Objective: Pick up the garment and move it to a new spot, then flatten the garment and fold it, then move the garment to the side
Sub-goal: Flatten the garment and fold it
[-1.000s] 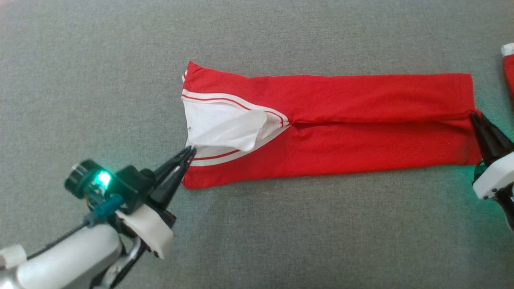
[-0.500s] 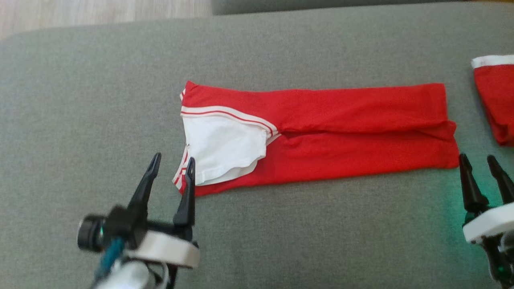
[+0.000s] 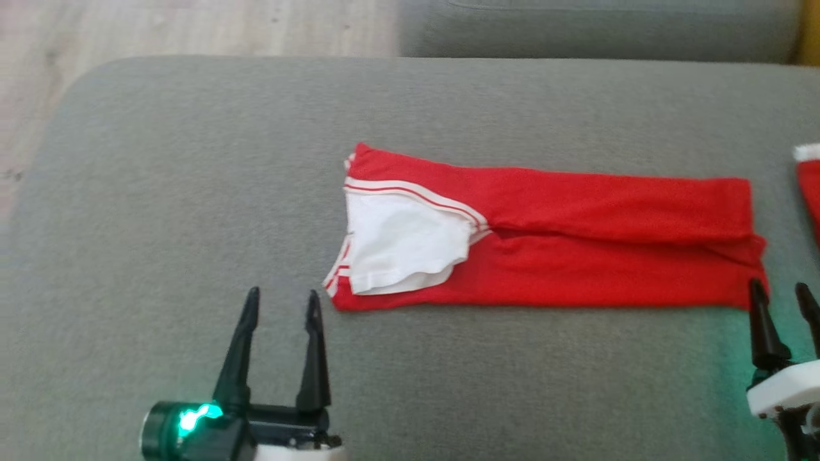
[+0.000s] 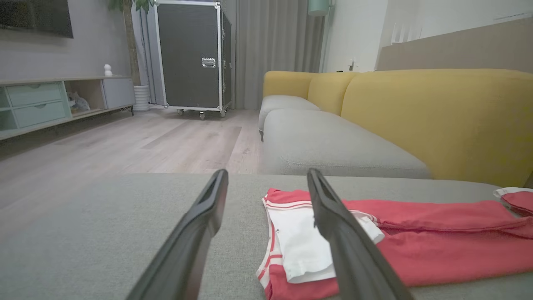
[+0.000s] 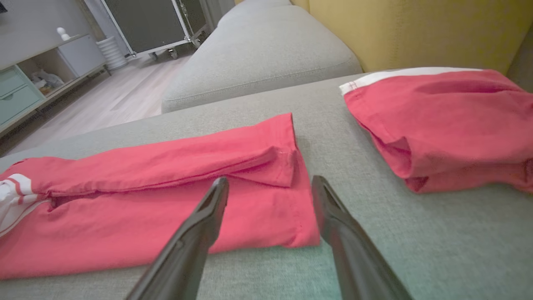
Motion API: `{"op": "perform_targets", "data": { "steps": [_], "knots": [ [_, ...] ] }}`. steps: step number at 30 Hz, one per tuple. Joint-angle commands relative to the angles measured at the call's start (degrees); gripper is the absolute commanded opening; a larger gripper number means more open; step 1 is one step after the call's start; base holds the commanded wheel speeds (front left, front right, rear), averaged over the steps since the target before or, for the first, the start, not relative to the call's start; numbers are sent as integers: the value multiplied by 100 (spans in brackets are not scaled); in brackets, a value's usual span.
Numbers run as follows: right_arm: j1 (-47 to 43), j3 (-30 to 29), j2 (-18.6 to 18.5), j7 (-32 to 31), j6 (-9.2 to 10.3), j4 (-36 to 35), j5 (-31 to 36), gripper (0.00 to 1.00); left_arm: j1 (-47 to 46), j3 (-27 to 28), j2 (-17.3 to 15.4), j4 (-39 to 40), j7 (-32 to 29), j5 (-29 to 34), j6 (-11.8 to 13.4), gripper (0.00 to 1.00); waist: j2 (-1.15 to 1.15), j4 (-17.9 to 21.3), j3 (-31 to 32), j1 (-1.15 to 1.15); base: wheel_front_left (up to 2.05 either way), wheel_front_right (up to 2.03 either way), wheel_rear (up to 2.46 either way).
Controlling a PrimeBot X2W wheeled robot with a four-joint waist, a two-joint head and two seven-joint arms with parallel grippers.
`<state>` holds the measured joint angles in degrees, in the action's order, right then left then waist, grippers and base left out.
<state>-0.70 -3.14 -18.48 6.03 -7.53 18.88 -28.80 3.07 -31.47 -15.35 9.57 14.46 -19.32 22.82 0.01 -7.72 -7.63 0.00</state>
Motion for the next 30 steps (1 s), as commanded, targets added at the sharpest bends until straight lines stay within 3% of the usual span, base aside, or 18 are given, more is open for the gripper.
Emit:
{"op": "perform_targets", "data": {
  "steps": [1,12,18,23,24,25,27,30],
  "knots": [
    [85,8,-110,-2,4,-142,45,100,-38,230,23,184,53,122,-47,100,-1,-148,49,0,0,0,0],
    [1163,-804,65,-750,4,779,651,100,44,405,529,15,53,870,-720,100,-1,-498,-57,0,0,0,0],
    [1704,-1419,140,-1087,4,1624,1362,100,-17,473,737,-50,53,1068,-974,100,-1,-582,-223,0,0,0,0],
    [1679,-1598,401,-1416,4,1845,1619,100,-5,545,870,-102,53,1171,-1111,100,-1,-590,-251,0,0,0,0],
    [1673,-1623,437,-1458,4,1836,1611,90,2,565,892,-112,53,1186,-1133,100,-1,-585,-249,0,0,0,0],
    [1667,-1646,478,-1506,4,1827,1579,56,10,586,912,-121,53,1198,-1156,100,-1,-578,-242,0,0,0,0],
    [1655,-1661,532,-1615,4,1800,1495,0,25,631,946,-141,53,1219,-1203,100,-1,-563,-222,0,0,0,0],
    [1627,-1683,512,-1655,4,1693,1445,0,35,702,984,-153,53,1259,-1264,100,-1,-533,-196,0,0,0,0]
  ]
}}
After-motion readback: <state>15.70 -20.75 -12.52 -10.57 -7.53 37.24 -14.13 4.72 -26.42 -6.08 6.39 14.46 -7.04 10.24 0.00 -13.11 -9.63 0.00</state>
